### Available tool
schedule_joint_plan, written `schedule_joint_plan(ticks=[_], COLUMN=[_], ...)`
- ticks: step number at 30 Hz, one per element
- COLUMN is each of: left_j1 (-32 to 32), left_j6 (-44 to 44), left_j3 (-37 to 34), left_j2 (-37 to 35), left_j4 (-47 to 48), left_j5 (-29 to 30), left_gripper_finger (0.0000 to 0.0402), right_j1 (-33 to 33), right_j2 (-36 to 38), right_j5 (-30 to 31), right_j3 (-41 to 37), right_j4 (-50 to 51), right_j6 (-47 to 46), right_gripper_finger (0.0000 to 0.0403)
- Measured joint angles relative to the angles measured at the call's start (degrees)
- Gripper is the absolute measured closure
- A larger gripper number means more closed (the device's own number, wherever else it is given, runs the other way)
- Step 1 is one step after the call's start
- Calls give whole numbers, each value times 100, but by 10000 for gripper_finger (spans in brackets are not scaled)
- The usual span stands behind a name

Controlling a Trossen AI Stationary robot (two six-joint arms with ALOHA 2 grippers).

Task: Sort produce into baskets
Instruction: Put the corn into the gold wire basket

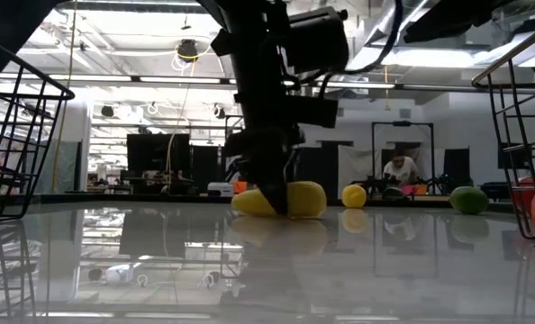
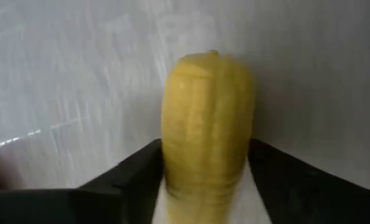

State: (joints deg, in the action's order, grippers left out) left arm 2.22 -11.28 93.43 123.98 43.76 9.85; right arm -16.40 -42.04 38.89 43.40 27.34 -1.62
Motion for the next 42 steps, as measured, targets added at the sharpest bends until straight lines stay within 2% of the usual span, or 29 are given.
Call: schedule_joint_plan(ticks=[4,6,11,15,20,27,30,34,40,42], left_j1=[4,6,176,595,1318,2295,2601,2623,2343,2201], left_j6=[311,553,1394,2194,3304,4668,4831,4533,3278,2823], left_j3=[46,155,251,171,-10,-11,-11,-11,-11,-11], left_j2=[-98,-249,-829,-1376,-2086,-2870,-3040,-3067,-2920,-2920], left_j4=[278,533,1322,1857,1946,2222,2281,2060,1193,765], left_j5=[132,72,-617,-1320,-1537,-289,558,1293,2667,3014], left_gripper_finger=[264,281,280,255,243,250,249,248,247,247], right_j1=[0,0,0,0,0,0,0,0,-37,-148], right_j2=[0,0,0,0,2,2,0,0,-325,-601], right_j5=[2,1,0,0,0,-2,-4,-159,-1484,-1666], right_j3=[2,0,0,0,1,0,0,1,0,0], right_j4=[1,1,93,102,91,40,0,-146,-1059,-1631], right_j6=[-1,-1,-28,-47,-47,-117,-113,-102,252,574], right_gripper_finger=[178,178,178,178,178,178,178,178,178,178])
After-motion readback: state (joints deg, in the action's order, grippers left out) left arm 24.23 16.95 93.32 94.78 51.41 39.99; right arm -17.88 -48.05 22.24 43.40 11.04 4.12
